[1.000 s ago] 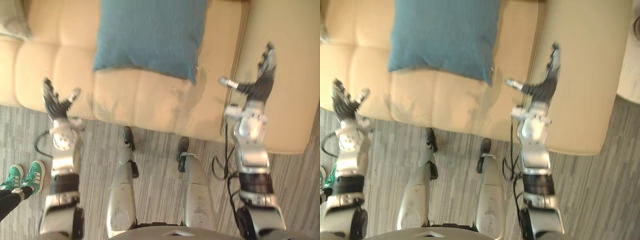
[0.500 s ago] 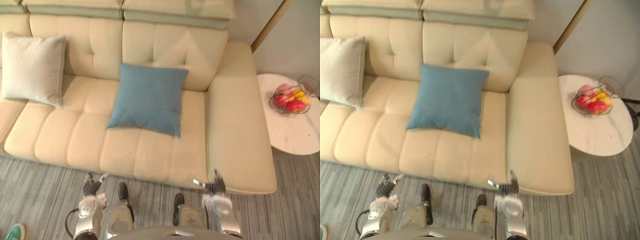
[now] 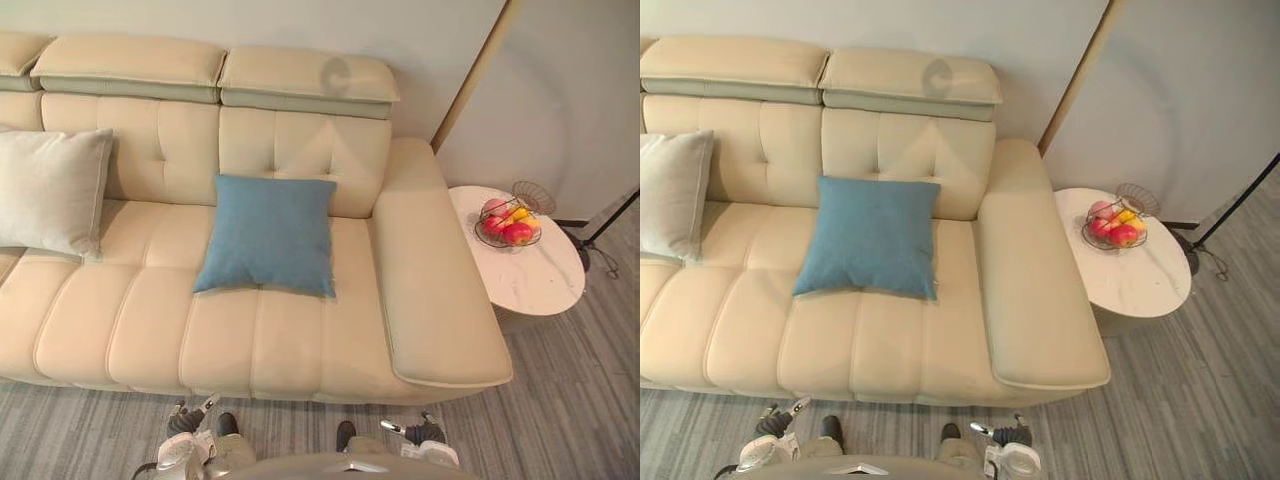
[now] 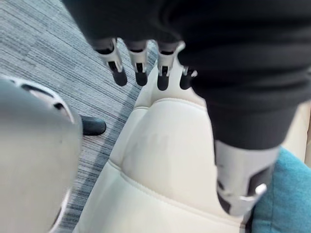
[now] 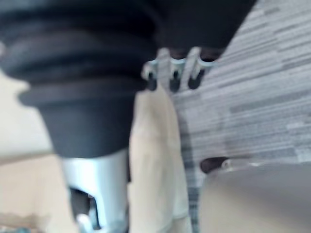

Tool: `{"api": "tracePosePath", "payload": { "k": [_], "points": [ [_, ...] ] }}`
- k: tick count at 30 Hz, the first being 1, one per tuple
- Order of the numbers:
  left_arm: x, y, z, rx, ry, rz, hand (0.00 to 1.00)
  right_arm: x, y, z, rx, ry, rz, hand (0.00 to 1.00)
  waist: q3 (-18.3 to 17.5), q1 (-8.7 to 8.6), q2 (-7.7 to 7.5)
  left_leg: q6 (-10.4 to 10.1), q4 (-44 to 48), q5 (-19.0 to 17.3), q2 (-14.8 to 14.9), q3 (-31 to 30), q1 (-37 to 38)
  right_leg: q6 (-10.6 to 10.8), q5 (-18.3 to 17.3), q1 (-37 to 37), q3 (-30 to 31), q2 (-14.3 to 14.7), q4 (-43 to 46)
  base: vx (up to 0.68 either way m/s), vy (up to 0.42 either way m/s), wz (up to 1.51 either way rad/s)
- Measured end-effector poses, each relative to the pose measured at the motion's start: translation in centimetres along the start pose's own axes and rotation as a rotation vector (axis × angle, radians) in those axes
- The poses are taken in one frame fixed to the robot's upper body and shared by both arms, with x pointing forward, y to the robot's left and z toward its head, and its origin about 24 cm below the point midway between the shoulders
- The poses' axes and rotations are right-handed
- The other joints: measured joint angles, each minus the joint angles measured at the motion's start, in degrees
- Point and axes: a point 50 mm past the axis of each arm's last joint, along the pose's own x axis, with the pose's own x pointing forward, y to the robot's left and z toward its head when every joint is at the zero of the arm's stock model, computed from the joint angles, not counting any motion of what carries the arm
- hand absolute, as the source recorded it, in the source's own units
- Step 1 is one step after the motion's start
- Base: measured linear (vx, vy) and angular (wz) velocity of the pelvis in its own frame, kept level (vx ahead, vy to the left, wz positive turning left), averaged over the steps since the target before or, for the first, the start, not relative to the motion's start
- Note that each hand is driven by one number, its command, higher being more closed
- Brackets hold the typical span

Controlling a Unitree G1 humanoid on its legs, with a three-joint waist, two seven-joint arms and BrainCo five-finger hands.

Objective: Pick up cushions and gather them together orderly.

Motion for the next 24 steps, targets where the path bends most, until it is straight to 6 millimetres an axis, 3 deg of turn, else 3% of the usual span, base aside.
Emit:
{"api": "tracePosePath", "payload": {
  "k": [1,2,3,5,6,8,9,12,13,14,15,16,17,19,21,23,24],
  "points": [
    [0.0,0.4,0.0,-0.006,0.002,0.015,0.0,0.0,0.9,0.5,0.013,-0.015,0.02,0.0,0.3,-0.87,-0.3,1.1,2.7,0.0,0.2,-0.8,-1.0,4.0,-2.3,-4.5,-1.3,-2.1,21.2,-0.07,0.024,0.11],
    [0.1,0.7,0.1,-0.001,0.0,0.021,0.0,0.0,1.2,0.5,0.006,-0.012,0.03,0.0,0.1,-0.89,-0.99,1.0,3.8,0.0,-0.2,-1.2,-1.3,5.3,-2.8,-4.7,-1.7,-2.9,26.6,-0.08,0.001,0.46],
    [0.2,1.3,0.1,0.006,-0.003,0.032,0.0,-0.2,1.8,-0.2,-0.011,0.02,0.055,0.0,-0.9,-0.03,-2.67,1.0,4.7,0.0,-1.3,-1.3,-1.6,6.7,-0.9,-3.1,-3.3,-3.7,29.7,-0.05,0.001,0.24],
    [0.2,1.0,0.3,-0.008,-0.009,0.03,0.0,0.1,1.9,0.0,-0.03,0.026,0.06,0.0,-1.6,2.15,-2.3,0.8,4.0,0.8,-1.6,-0.7,-2.7,8.6,-2.1,-1.4,-3.8,-2.4,21.9,-0.09,0.006,-0.29],
    [0.1,0.5,0.2,-0.015,-0.004,0.023,0.0,0.5,2.1,1.4,-0.05,-0.017,0.068,0.0,-2.4,2.49,-1.6,1.0,3.0,2.3,-1.2,0.3,-5.3,8.6,-2.1,0.4,-4.0,-0.9,11.3,-0.12,0.004,-0.55],
    [0.3,0.1,0.7,-0.014,-0.015,0.012,0.0,0.9,2.5,3.3,-0.057,-0.062,0.079,0.0,-1.3,2.75,-1.07,1.5,2.9,3.4,-1.3,1.8,-8.2,9.7,-1.4,2.1,-4.1,-0.3,0.7,-0.18,0.006,-0.47],
    [0.3,-0.8,0.9,-0.001,-0.015,-0.008,0.0,1.3,2.4,4.5,-0.073,-0.083,0.078,0.0,0.8,2.39,1.59,1.3,2.6,4.1,-0.1,2.4,-8.9,9.9,2.1,3.4,-4.1,1.2,-3.9,-0.23,0.026,-0.31],
    [0.1,-1.4,0.5,0.026,-0.01,-0.021,0.0,1.4,2.2,4.7,-0.091,-0.091,0.073,0.0,2.4,1.95,4.03,0.0,-0.7,5.3,0.1,2.7,-6.5,10.0,3.6,3.5,-4.0,1.7,-4.3,-0.23,0.027,-0.1],
    [0.0,-1.5,0.5,0.034,-0.01,-0.026,0.0,1.4,2.1,4.6,-0.091,-0.088,0.07,0.0,2.4,1.8,4.14,-0.7,-1.0,4.8,0.0,2.4,-6.7,9.8,3.5,3.1,-4.0,1.7,-4.0,-0.2,0.007,-0.01],
    [0.1,-1.4,0.7,0.044,-0.02,-0.029,0.0,1.4,2.1,4.4,-0.092,-0.08,0.065,0.0,2.5,1.57,3.39,-3.0,-0.2,2.4,-0.2,2.4,-7.1,8.9,3.8,2.5,-3.7,0.8,-4.3,-0.14,0.029,-0.12],
    [0.2,-1.6,1.4,0.037,-0.043,-0.033,0.0,1.3,2.0,4.0,-0.088,-0.068,0.058,0.0,2.8,1.81,2.41,0.1,7.2,0.5,-0.6,1.2,-9.2,8.6,4.1,0.9,-3.1,-0.4,-3.4,-0.11,0.043,-0.25],
    [0.2,-1.5,1.4,0.034,-0.042,-0.032,0.0,1.3,1.7,4.0,-0.085,-0.067,0.051,0.0,2.8,1.85,2.42,1.0,11.7,-0.3,-1.0,0.1,-9.6,8.9,4.3,0.4,-2.6,-0.8,-2.8,-0.07,0.073,-0.58],
    [0.1,-1.4,1.0,0.038,-0.031,-0.029,0.0,1.3,1.3,3.8,-0.085,-0.067,0.038,0.0,2.7,1.58,2.73,2.0,19.5,-7.0,-1.7,-2.3,-9.1,9.4,4.6,-0.2,-0.7,-0.9,-1.9,-0.07,0.083,-0.66],
    [-0.1,-1.4,0.1,0.028,-0.004,-0.024,0.0,1.1,0.7,3.0,-0.065,-0.06,0.019,0.0,2.2,1.58,3.9,0.2,21.2,-13.7,-1.8,-5.9,-6.5,9.7,4.8,-0.7,2.6,0.8,-1.7,-0.1,0.161,-0.89],
    [-0.1,-1.1,0.0,0.02,0.002,-0.015,0.0,0.7,0.9,1.6,-0.048,-0.015,0.024,0.0,1.1,0.83,2.67,0.1,19.9,-14.7,-3.1,-4.2,-5.6,9.6,5.6,-1.2,5.7,0.7,-2.7,-0.08,0.162,-0.63],
    [-0.1,-0.8,-0.2,0.026,0.011,-0.009,0.0,0.4,1.2,0.6,-0.009,0.019,0.026,0.0,-0.2,-0.2,0.46,0.9,17.1,-15.1,-5.2,-3.0,-3.9,8.6,7.5,-1.3,7.4,-0.5,-3.8,-0.01,0.122,-0.54],
    [-0.1,-0.8,-0.3,0.029,0.013,-0.01,0.0,0.4,1.2,0.6,-0.006,0.019,0.026,0.0,-0.3,-0.31,0.41,0.9,16.9,-15.2,-5.3,-2.8,-3.7,8.3,7.7,-1.4,7.7,-0.6,-3.8,-0.02,0.107,-0.54]
  ]
}}
